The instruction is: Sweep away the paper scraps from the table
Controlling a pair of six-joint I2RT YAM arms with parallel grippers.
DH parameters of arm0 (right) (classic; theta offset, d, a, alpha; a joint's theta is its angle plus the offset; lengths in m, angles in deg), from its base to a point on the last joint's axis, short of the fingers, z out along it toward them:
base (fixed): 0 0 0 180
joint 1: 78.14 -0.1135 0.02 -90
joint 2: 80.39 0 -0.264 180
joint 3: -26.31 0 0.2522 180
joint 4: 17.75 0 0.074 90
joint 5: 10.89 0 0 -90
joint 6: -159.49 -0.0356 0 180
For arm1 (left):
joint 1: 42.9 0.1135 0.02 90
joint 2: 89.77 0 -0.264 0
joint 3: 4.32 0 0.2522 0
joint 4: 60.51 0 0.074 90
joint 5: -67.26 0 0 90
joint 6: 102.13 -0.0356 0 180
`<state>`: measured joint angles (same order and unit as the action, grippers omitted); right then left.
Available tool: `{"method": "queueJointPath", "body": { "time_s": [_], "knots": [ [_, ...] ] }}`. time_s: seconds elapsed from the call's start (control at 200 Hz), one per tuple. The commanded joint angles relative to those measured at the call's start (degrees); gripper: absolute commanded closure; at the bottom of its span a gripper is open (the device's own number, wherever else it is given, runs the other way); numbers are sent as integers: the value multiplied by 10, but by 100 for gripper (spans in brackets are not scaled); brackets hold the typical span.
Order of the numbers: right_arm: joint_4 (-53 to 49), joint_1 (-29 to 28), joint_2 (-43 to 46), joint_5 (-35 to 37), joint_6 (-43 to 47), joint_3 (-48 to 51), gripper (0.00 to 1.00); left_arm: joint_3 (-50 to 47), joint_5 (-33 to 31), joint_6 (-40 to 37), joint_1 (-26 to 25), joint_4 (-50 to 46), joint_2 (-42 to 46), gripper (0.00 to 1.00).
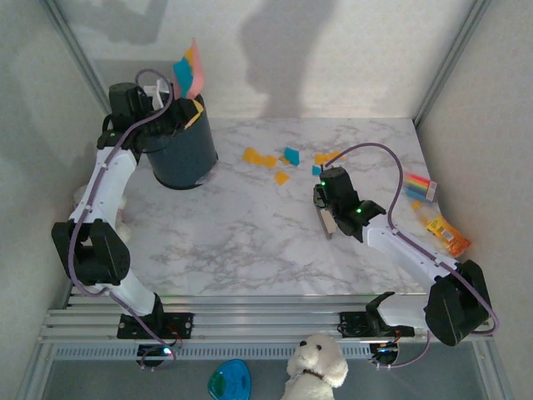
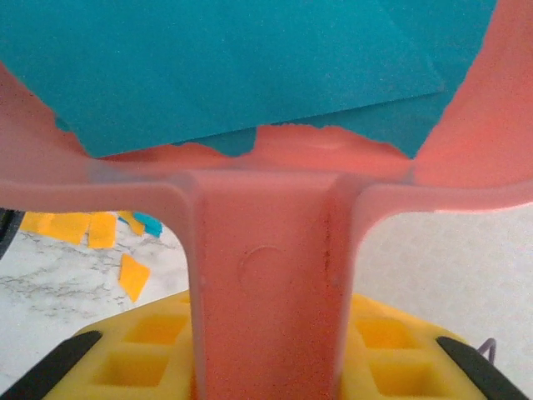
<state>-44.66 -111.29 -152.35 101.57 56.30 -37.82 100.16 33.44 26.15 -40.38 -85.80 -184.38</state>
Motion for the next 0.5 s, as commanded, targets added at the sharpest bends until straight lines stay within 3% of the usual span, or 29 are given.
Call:
{"method": "queueJointPath", "body": {
  "time_s": [0.0,0.255,0.496],
  "knots": [
    [2,5,-5,-1,-9,-11,100,-9,26,47,9,50,-9,100],
    [1,5,-5,-2,-10,-11,100,-21,33,100,13,100,-16,100],
    [0,5,-4,-1,-11,-10,100,-64,32,198,23,196,-12,100]
  ]
}}
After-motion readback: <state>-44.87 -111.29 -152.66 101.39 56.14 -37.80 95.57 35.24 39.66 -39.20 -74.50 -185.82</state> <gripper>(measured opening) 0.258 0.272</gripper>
